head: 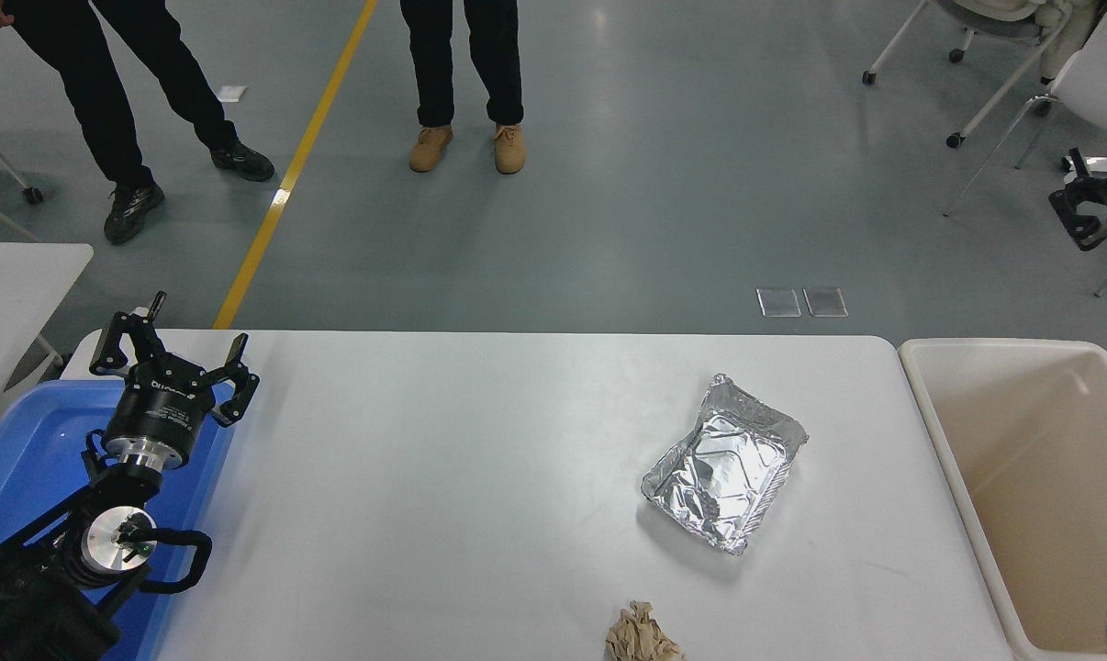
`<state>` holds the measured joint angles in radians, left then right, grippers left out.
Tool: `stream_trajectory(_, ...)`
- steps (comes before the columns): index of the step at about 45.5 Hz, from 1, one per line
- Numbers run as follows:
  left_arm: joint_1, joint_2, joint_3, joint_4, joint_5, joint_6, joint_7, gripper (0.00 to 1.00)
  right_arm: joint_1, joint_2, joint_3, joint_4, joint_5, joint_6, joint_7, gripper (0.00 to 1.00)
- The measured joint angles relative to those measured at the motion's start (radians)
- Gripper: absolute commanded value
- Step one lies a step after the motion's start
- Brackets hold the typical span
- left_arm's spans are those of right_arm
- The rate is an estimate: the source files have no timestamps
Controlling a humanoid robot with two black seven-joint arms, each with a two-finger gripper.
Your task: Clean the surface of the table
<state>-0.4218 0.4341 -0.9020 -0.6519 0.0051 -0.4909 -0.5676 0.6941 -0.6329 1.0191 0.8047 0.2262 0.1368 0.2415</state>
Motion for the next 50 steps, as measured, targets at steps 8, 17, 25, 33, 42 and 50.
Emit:
stream_trajectory(8,0.0,0.0,0.0,0.0,0.0,0.0,0.0,0.99,-0.029,0.029,0.002,0.002,-0.019,0.024,0.024,0.99)
stream_trajectory(17,0.0,0.0,0.0,0.0,0.0,0.0,0.0,0.99,-0.077,0.053,0.004,-0.001,-0.112,0.045,0.082,0.99)
stream_trajectory(25,0.0,0.0,0.0,0.0,0.0,0.0,0.0,0.99,-0.121,0.065,0.0,-0.002,-0.159,0.054,0.116,0.99)
stream_trajectory(33,0.0,0.0,0.0,0.0,0.0,0.0,0.0,0.99,-0.178,0.071,-0.009,-0.003,-0.183,0.061,0.14,0.99)
stream_trajectory(42,0.0,0.0,0.0,0.0,0.0,0.0,0.0,0.99,-0.222,0.074,-0.013,-0.004,-0.197,0.069,0.155,0.99)
stream_trajectory(50,0.0,0.0,0.0,0.0,0.0,0.0,0.0,0.99,-0.257,0.076,-0.016,-0.005,-0.222,0.072,0.159,0.99)
